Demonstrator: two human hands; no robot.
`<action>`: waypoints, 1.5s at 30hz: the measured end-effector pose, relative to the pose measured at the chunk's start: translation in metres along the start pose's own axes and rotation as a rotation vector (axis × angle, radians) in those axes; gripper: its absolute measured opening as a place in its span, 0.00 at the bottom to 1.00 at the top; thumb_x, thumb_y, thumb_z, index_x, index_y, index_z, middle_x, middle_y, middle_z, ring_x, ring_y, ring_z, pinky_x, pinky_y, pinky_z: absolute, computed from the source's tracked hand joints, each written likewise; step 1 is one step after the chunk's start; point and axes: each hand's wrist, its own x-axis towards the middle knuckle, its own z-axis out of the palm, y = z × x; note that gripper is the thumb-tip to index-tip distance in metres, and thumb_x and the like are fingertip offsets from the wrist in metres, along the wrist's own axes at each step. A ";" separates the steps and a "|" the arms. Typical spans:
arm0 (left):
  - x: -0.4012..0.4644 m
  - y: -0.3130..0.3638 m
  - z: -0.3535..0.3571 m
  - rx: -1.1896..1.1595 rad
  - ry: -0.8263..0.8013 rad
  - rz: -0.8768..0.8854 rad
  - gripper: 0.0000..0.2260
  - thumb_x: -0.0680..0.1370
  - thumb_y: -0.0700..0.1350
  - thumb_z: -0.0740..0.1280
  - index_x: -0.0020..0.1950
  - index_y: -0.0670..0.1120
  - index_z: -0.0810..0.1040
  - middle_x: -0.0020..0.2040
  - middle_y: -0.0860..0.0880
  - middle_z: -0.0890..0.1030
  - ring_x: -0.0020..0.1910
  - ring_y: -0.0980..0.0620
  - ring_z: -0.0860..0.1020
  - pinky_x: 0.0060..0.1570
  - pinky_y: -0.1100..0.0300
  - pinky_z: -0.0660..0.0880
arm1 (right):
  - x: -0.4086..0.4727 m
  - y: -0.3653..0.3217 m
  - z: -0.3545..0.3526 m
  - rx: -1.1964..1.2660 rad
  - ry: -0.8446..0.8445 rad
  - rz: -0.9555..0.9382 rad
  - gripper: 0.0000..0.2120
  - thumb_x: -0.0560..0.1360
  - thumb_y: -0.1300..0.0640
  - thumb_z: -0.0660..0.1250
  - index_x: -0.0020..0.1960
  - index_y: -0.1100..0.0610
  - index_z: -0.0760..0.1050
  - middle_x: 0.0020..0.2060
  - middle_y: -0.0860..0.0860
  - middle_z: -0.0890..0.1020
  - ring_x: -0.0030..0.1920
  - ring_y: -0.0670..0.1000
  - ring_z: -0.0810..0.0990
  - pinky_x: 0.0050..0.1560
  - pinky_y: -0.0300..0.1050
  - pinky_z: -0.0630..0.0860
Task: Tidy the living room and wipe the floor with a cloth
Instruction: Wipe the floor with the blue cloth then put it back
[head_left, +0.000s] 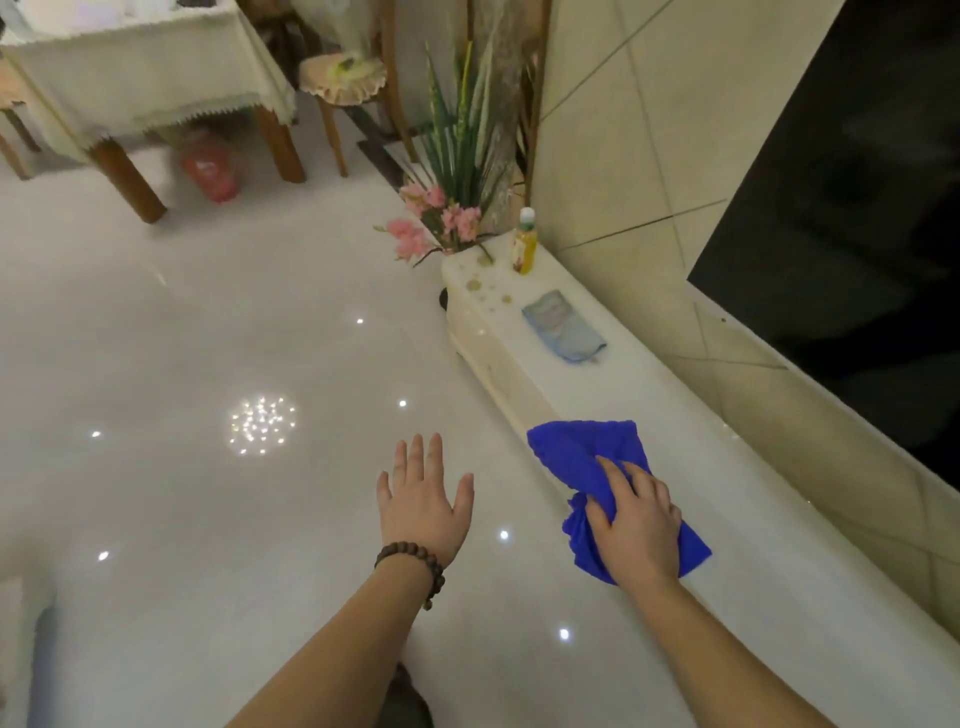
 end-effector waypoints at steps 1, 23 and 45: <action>0.018 -0.001 -0.001 0.007 -0.008 0.030 0.30 0.80 0.61 0.46 0.79 0.52 0.44 0.80 0.50 0.46 0.78 0.50 0.42 0.76 0.48 0.46 | 0.009 -0.004 0.005 0.002 0.009 0.027 0.24 0.76 0.51 0.64 0.71 0.49 0.67 0.67 0.51 0.71 0.66 0.56 0.68 0.62 0.55 0.66; 0.324 0.067 -0.039 0.213 -0.286 0.793 0.29 0.81 0.60 0.48 0.79 0.51 0.45 0.80 0.48 0.48 0.78 0.49 0.44 0.76 0.47 0.47 | 0.168 -0.123 0.048 0.040 0.216 0.710 0.25 0.78 0.47 0.60 0.73 0.49 0.61 0.69 0.53 0.68 0.68 0.57 0.66 0.65 0.56 0.66; 0.412 0.257 -0.037 -0.732 -1.105 0.307 0.14 0.81 0.54 0.61 0.59 0.47 0.76 0.52 0.48 0.83 0.51 0.51 0.82 0.54 0.54 0.78 | 0.335 -0.083 -0.007 0.697 0.419 0.598 0.10 0.78 0.53 0.62 0.59 0.47 0.69 0.52 0.45 0.79 0.50 0.43 0.78 0.51 0.41 0.77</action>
